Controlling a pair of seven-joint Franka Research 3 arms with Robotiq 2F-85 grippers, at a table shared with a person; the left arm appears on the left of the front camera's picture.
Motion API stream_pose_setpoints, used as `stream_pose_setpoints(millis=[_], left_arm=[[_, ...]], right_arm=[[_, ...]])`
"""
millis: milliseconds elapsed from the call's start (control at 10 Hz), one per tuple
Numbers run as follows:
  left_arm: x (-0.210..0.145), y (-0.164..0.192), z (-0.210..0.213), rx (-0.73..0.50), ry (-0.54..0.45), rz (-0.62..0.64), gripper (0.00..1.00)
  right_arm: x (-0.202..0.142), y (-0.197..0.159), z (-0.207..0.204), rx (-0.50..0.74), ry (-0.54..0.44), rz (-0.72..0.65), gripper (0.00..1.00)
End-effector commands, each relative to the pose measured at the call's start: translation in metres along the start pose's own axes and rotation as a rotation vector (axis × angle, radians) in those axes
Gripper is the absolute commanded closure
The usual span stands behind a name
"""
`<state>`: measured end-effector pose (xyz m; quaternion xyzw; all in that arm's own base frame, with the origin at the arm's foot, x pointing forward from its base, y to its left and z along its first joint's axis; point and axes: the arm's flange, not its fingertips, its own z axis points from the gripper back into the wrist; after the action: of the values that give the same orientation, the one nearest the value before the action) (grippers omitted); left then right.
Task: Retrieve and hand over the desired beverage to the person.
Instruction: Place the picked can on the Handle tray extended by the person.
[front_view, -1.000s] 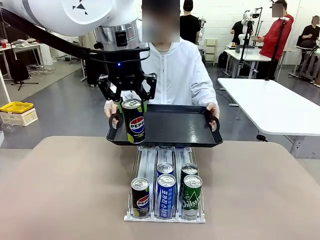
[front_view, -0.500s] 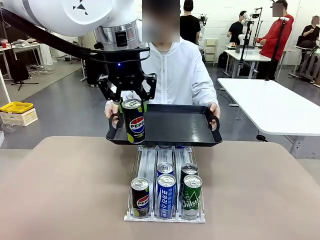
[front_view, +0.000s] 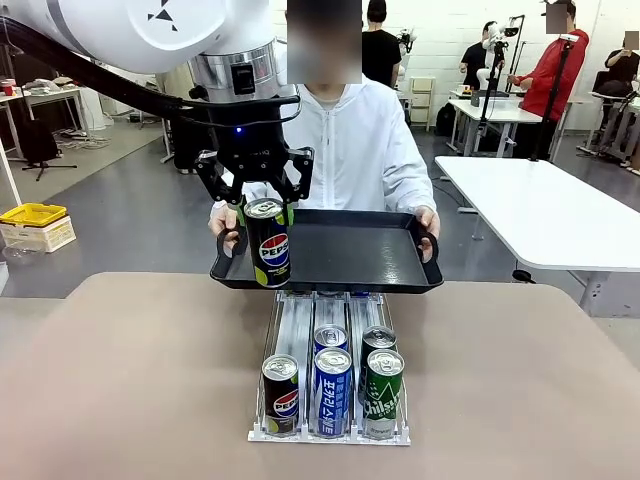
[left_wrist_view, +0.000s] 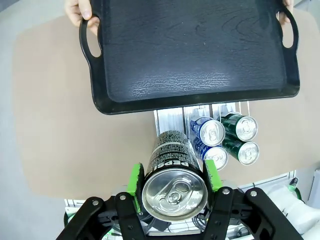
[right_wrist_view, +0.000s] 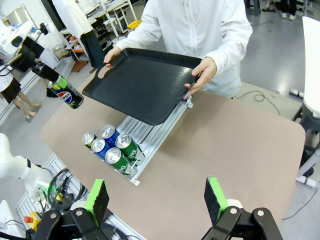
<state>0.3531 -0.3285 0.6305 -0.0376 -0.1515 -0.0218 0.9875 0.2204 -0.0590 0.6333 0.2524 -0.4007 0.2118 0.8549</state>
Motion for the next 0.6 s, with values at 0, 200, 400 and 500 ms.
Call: stream_pose_setpoints(millis=[0, 200, 400, 500], left_arm=[[0.036, 0.005, 0.004, -0.032, 0.006, 0.004, 0.41], [0.085, 0.014, -0.014, 0.116, -0.053, 0.033, 0.41], [0.132, 0.032, -0.037, 0.130, -0.044, 0.047, 0.41], [0.145, 0.035, -0.047, 0.119, -0.043, 0.050, 0.41]], right_arm=[[0.000, -0.001, -0.001, 0.028, -0.005, 0.008, 0.00], [0.000, -0.001, -0.001, 0.028, -0.005, 0.008, 0.00], [0.000, -0.001, -0.001, 0.028, -0.005, 0.008, 0.00], [0.000, -0.001, -0.001, 0.028, -0.005, 0.008, 0.00]])
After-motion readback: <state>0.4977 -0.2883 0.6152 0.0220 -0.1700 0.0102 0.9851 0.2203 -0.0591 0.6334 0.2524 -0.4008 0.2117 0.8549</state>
